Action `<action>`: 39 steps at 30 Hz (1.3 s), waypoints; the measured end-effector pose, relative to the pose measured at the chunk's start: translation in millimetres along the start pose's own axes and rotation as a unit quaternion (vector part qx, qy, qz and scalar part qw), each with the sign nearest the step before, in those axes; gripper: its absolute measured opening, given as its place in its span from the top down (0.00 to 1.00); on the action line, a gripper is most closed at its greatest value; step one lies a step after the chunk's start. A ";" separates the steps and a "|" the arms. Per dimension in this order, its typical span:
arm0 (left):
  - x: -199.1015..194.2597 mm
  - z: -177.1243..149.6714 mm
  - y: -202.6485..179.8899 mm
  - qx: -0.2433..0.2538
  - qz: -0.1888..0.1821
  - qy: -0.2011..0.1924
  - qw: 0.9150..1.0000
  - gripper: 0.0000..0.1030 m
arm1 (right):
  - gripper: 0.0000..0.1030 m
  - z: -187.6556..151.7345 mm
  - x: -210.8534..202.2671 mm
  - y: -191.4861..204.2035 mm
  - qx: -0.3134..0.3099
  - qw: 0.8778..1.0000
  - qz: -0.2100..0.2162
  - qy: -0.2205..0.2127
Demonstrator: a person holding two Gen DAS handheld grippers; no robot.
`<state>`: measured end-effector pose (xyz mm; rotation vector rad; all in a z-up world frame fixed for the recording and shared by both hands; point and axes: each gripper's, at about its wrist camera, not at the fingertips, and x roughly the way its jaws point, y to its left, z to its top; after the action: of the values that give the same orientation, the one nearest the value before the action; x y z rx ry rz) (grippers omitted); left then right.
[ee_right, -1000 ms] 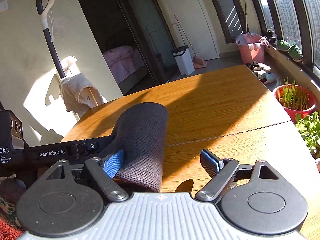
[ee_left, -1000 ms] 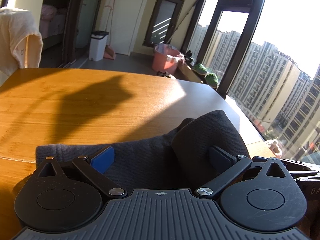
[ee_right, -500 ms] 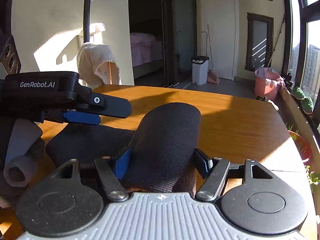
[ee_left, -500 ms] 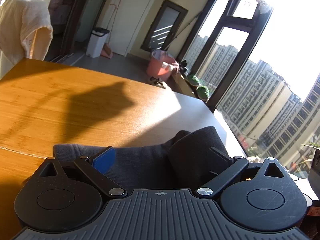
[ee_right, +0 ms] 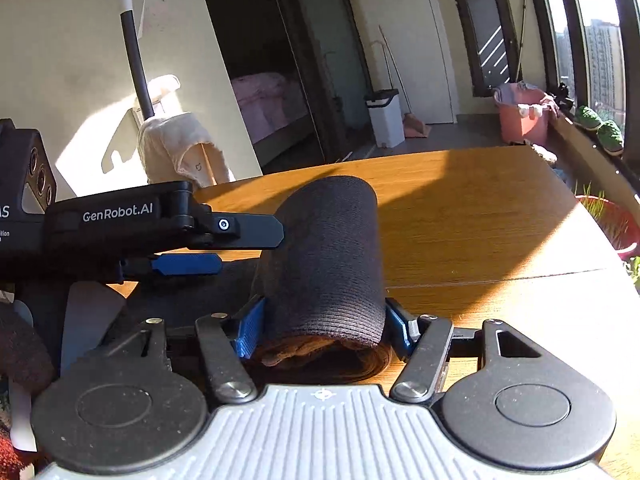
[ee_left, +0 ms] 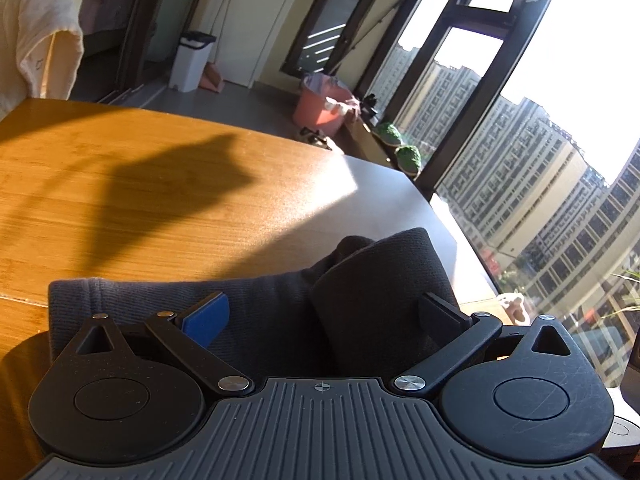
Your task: Fold clothes
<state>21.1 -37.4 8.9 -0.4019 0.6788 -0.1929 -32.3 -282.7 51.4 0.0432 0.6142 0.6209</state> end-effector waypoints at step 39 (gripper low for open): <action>-36.8 12.9 25.2 0.044 0.118 -0.031 0.992 0.00 | 0.31 7.4 -22.2 11.9 -0.006 0.997 0.072 -0.034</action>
<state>2.3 0.4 28.4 -0.2388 0.6486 0.0137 -48.8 -284.3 71.7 0.0970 0.5452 0.7600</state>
